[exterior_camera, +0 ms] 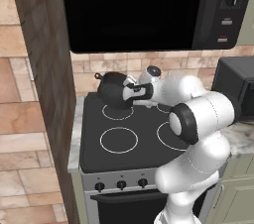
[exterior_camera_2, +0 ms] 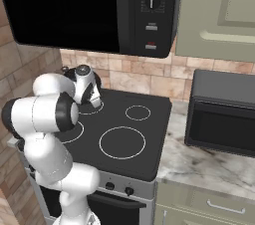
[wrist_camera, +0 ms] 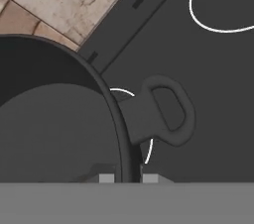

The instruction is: Move the pot and pan from the stove into the sink.

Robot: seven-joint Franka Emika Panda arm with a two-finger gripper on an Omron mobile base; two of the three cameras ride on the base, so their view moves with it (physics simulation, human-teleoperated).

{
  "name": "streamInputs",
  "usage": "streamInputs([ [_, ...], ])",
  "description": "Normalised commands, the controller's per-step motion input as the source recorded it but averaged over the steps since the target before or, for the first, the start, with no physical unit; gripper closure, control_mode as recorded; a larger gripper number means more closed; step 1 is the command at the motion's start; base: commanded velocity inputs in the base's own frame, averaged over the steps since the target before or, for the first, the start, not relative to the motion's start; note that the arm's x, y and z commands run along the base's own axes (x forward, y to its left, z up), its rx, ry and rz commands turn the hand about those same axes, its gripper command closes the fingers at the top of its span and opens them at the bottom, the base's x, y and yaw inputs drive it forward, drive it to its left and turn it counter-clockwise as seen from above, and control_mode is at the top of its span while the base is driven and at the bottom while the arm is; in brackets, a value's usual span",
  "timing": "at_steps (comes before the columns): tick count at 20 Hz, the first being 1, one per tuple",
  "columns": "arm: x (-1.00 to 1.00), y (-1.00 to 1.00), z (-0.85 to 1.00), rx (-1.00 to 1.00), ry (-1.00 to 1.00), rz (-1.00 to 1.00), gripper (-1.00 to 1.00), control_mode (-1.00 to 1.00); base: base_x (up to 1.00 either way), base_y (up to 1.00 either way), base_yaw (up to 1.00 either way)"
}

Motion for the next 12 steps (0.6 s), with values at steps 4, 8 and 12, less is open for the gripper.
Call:
streamInputs([
  [4,-0.48,-0.03,0.49,0.00,0.15,0.01,1.00,-1.00,0.00,0.00,0.00],
  [8,-0.71,-0.02,0.35,0.00,0.16,0.02,1.00,-1.00,0.00,0.00,0.00],
  [12,-0.85,0.00,0.28,0.00,0.15,0.01,1.00,-1.00,0.00,0.00,0.00],
])
